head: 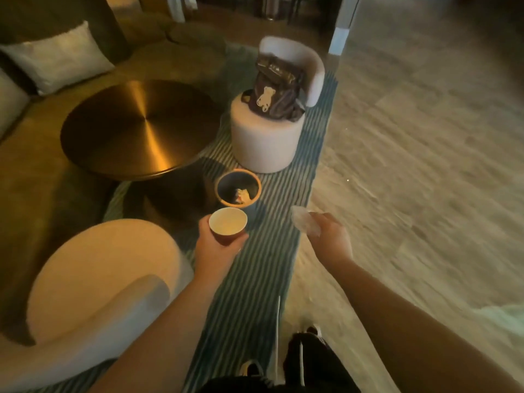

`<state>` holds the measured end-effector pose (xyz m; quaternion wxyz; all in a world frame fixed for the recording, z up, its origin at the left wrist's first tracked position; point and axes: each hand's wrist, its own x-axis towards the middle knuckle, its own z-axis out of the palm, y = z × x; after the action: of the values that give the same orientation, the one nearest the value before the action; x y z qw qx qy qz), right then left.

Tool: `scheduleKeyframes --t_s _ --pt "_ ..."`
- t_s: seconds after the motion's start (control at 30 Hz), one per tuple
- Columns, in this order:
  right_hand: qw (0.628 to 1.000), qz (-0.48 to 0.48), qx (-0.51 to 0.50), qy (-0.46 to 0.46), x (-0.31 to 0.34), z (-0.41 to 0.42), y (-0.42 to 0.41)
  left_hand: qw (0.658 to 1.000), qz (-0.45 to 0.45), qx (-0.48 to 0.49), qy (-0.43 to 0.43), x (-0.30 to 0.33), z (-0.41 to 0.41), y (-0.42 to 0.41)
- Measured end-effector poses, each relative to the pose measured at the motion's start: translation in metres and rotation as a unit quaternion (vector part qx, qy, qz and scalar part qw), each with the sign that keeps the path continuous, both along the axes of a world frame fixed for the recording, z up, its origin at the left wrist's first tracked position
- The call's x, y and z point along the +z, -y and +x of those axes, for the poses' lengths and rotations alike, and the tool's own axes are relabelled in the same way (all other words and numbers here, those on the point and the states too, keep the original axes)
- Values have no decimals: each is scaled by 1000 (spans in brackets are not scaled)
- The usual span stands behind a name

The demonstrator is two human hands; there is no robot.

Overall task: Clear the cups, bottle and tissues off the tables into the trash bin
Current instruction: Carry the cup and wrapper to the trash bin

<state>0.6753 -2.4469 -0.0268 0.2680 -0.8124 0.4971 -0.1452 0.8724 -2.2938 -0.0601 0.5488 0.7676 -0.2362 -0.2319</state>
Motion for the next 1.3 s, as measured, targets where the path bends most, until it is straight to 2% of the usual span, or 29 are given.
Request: scheduleKeyframes --t_s 0.23,0.43,0.53,0.63,0.77,0.83,0.9,1.0,1.07,1.17,1.3 --pt "993 53 103 -4 -35 137 155 991 48 121 -30 -42 82 104" --pt "968 46 244 -36 -62 252 301 961 83 252 -74 -71 141 222" --pt "948 61 303 -80 -77 291 367 949 91 285 -101 -83 158 275" --pt "945 75 309 -74 -99 322 414 944 115 289 -112 -105 175 319" --pt "941 100 305 -110 -146 353 443 936 128 292 -151 -149 205 372" --pt "939 85 314 -115 -182 366 453 935 102 286 -180 -182 224 393" --pt "933 106 304 -160 -221 379 460 934 100 276 -204 -222 244 409" --pt "935 99 294 -173 -285 391 462 937 139 246 -204 -277 268 423" --pt "933 104 291 -186 -314 398 460 936 131 218 -242 -307 272 428" --pt "931 116 287 -195 -345 404 458 929 92 229 -277 -330 262 422" --pt "928 125 284 -208 -360 417 445 922 185 245 -236 -326 248 393"
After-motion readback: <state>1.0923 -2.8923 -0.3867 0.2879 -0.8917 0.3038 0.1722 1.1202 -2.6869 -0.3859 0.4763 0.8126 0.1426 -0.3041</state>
